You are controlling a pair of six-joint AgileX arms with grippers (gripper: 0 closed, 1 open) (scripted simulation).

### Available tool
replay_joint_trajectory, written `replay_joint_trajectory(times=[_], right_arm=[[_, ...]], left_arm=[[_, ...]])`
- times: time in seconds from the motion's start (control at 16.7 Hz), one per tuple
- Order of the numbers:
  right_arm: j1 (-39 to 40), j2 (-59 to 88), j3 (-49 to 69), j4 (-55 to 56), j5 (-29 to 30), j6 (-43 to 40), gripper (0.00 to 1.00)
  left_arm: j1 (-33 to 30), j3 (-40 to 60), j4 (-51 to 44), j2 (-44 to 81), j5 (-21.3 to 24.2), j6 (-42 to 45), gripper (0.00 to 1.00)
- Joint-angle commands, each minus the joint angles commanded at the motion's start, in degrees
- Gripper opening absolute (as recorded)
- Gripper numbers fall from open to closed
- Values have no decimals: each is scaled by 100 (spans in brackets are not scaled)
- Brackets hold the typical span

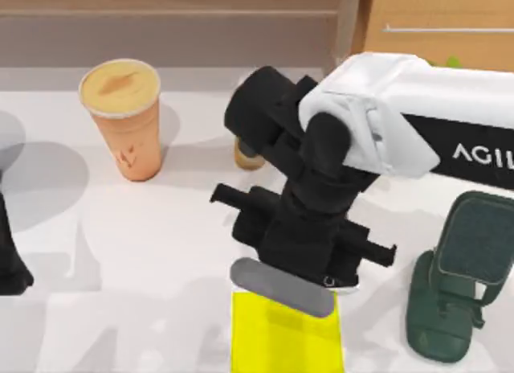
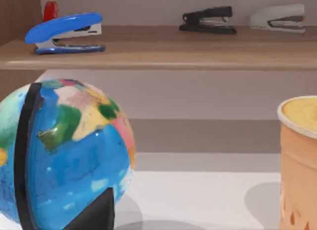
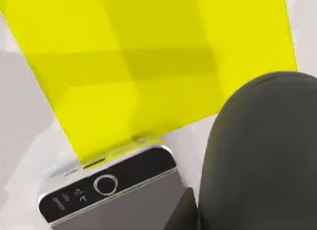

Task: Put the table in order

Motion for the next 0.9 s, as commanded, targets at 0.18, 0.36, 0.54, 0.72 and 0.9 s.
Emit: replay_joint_trajectory(times=[0.18, 0.36, 0.54, 0.72, 0.9], right_arm=[[518, 350, -274, -29, 199, -856, 0], [721, 496, -392, -40, 310, -1182, 0], [721, 496, -392, -40, 310, -1182, 0], [703, 506, -418, 20, 303, -1170, 0], [721, 580, -511, 165, 310, -1180, 0]], left_arm=[[0, 0, 0, 0, 0, 0, 100], [0, 0, 0, 0, 0, 0, 100], [0, 0, 0, 0, 0, 0, 100], [0, 0, 0, 0, 0, 0, 100], [0, 0, 0, 0, 0, 0, 100]])
